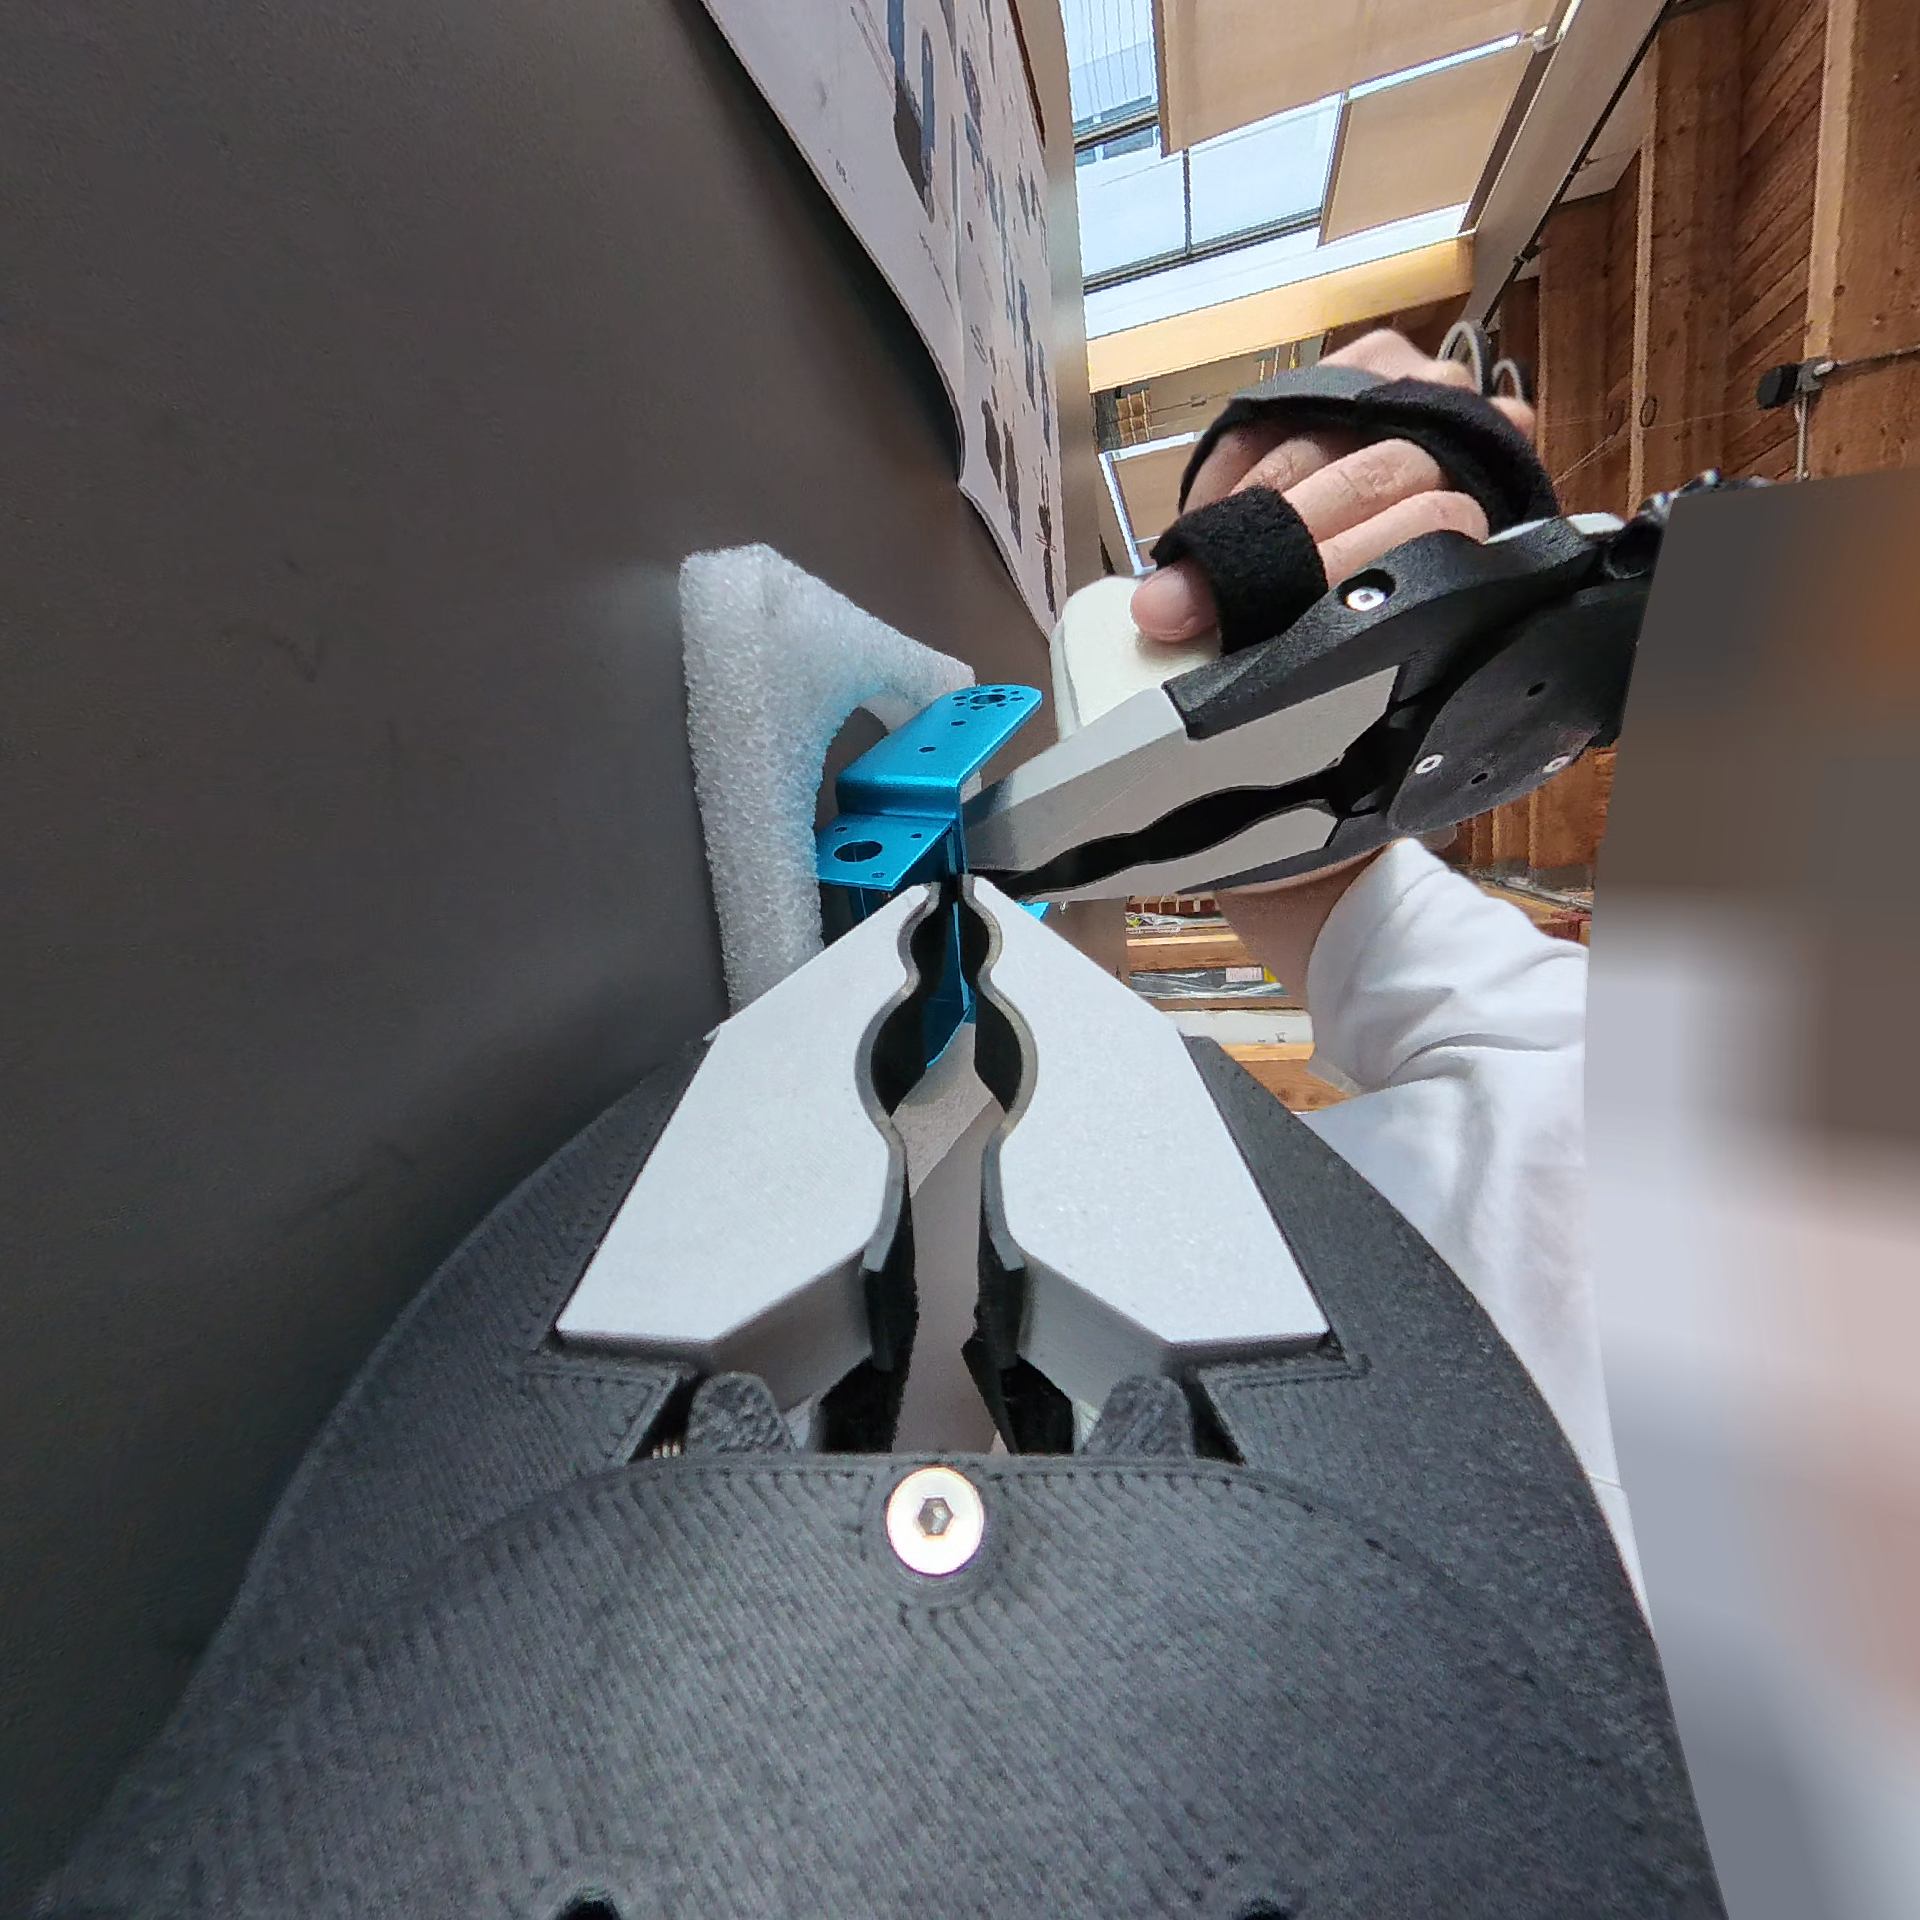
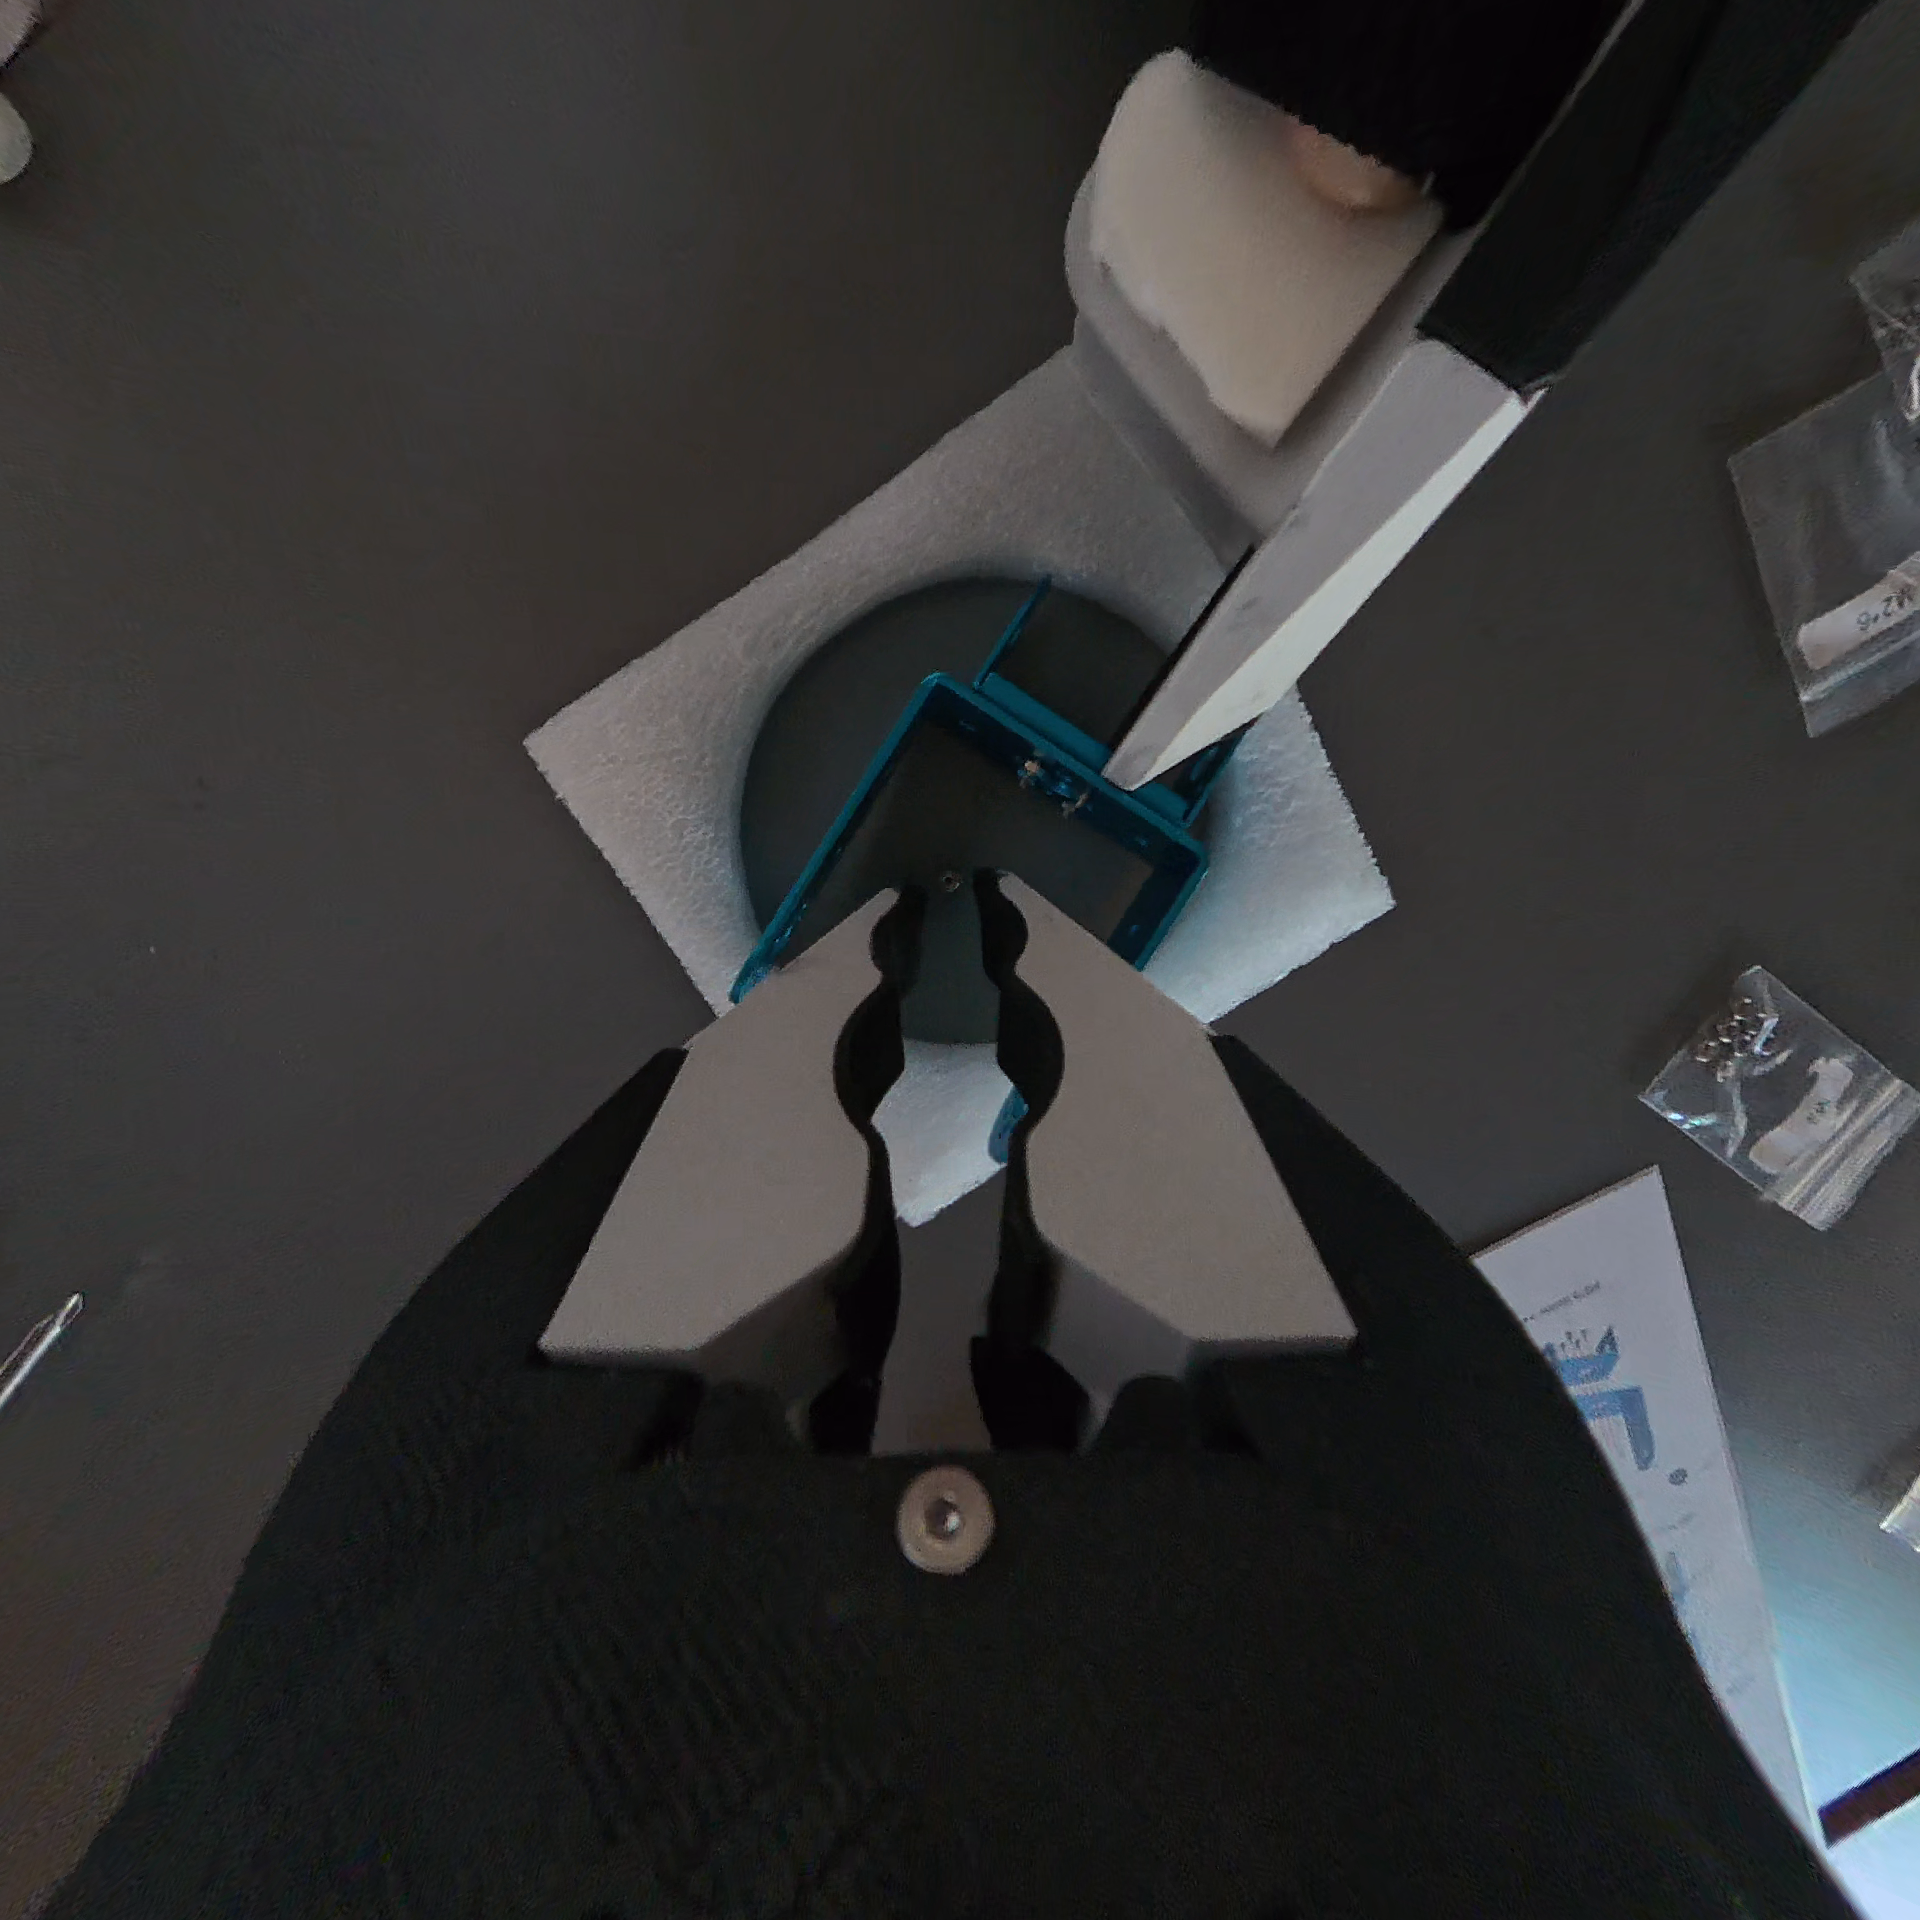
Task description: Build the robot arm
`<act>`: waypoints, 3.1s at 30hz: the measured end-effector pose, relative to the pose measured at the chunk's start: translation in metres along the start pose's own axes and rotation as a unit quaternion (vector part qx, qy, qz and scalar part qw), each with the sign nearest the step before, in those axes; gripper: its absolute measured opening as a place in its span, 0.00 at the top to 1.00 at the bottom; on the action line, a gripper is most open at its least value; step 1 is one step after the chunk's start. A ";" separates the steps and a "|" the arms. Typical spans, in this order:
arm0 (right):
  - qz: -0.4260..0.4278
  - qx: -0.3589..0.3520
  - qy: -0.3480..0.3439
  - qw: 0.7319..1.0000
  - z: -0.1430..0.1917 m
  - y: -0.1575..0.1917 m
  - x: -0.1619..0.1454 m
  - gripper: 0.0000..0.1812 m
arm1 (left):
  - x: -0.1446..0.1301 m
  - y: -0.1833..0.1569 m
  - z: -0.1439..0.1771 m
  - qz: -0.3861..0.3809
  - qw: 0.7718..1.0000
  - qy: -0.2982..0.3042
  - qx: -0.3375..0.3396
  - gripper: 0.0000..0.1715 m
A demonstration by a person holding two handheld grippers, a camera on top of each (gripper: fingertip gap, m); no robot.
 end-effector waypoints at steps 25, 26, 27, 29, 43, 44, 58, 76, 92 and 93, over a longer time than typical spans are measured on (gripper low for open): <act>0.027 0.032 0.056 0.998 -0.009 -0.006 0.006 0.99 | -0.001 0.000 0.000 -0.003 1.000 -0.005 -0.008 1.00; 0.022 0.032 0.055 0.998 -0.009 -0.006 0.006 0.99 | -0.001 0.000 0.000 -0.003 1.000 -0.005 -0.007 1.00; 0.016 0.030 0.052 0.998 -0.008 -0.006 0.006 1.00 | -0.001 0.000 0.000 -0.003 1.000 -0.005 -0.008 1.00; -0.001 0.023 0.025 0.999 -0.004 -0.005 0.004 1.00 | -0.001 0.001 0.000 -0.002 1.000 -0.004 -0.008 1.00; -0.156 0.002 -0.031 0.987 -0.001 0.001 -0.001 0.95 | -0.001 0.001 0.000 0.000 1.000 -0.001 -0.011 1.00; -0.160 0.004 -0.029 0.987 -0.001 0.002 0.000 0.95 | -0.001 0.001 0.000 -0.001 1.000 -0.001 -0.011 1.00; -0.114 0.000 0.018 0.993 -0.009 0.002 0.003 0.98 | -0.001 0.001 0.000 0.000 1.000 -0.004 -0.011 1.00; -0.090 -0.020 0.013 0.996 -0.003 0.003 -0.003 0.99 | -0.002 0.001 -0.001 0.000 1.000 -0.004 -0.012 1.00; -0.077 -0.181 -0.213 0.957 0.000 0.020 -0.008 0.99 | 0.000 0.002 -0.002 0.013 1.000 0.010 -0.022 1.00; -0.082 -0.185 -0.212 0.956 -0.001 0.019 -0.009 0.99 | 0.000 0.002 -0.002 0.014 1.000 0.010 -0.022 1.00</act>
Point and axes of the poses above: each gripper's, where its closed fingertips meet, z back along the fingers, x out of its top, y = z × x across the jaws, the point moved 9 cm from there along z, back along the fingers, and after that the axes turned 7 degrees about -z, right-handed, at the moved point
